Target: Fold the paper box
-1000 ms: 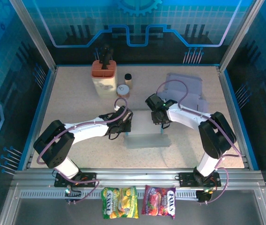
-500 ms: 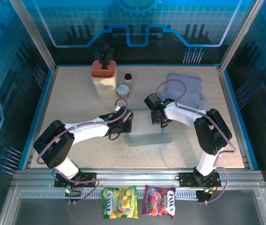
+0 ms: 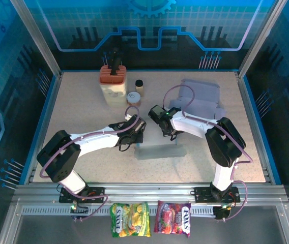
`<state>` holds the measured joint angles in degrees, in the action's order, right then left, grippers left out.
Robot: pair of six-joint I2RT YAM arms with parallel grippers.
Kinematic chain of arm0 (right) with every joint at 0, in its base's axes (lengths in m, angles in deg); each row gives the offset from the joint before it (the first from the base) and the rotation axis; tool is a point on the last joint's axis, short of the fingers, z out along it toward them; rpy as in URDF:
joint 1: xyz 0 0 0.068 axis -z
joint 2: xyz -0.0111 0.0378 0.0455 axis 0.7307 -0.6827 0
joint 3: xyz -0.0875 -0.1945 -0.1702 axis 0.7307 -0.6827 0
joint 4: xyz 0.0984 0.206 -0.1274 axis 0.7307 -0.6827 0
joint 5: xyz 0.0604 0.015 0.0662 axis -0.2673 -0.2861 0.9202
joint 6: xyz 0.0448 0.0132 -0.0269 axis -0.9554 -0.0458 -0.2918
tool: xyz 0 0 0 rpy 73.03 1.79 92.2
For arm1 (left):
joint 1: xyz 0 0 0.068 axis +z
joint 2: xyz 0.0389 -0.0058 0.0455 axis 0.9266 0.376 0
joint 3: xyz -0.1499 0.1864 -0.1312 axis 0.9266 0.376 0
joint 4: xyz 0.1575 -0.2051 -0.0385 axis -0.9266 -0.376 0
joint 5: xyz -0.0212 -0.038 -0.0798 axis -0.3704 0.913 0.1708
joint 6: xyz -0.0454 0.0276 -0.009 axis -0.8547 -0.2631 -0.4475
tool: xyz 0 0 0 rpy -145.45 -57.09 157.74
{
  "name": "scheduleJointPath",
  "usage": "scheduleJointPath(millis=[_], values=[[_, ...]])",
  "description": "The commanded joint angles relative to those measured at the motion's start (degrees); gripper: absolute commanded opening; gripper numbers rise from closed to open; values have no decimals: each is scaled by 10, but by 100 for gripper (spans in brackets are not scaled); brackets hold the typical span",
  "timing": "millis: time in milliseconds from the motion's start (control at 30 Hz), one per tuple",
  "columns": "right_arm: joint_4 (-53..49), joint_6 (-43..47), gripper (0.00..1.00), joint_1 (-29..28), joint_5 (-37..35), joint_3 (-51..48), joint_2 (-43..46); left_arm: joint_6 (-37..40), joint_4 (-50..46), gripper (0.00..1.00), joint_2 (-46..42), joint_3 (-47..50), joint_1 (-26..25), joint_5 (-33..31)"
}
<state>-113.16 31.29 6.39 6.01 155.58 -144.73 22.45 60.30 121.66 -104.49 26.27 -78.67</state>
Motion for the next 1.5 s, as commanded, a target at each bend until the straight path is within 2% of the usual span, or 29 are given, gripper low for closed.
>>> scheduleJointPath(millis=[0, 533, 633, 733, 1000, 1200, 1333, 1467], values=[[-38, -4, 0, 1, -34, -9, 13, -19, -72, 0, 14, -21, 0, -55], [-30, -10, 0, 1, -1, -10, 17, -26, -107, 0, 48, -64, -13, -65], [-34, -14, 0, 3, 4, -9, 12, -27, -114, 26, 33, -76, -13, -61], [-46, -34, 0, 11, 21, -8, 9, -26, -127, 42, 6, -97, -13, -49], [-122, -174, 0, 37, 116, -7, -2, -31, -140, 64, -88, -154, 20, 31], [-141, -296, 0, 61, 209, -40, 43, -51, -157, 64, -189, -147, 84, 36], [-129, -405, 0, 76, 278, -81, 83, -49, -185, 57, -240, -114, 116, 55], [-94, -524, 0, 81, 358, -132, 113, -72, -202, 47, -291, -45, 120, 96]])
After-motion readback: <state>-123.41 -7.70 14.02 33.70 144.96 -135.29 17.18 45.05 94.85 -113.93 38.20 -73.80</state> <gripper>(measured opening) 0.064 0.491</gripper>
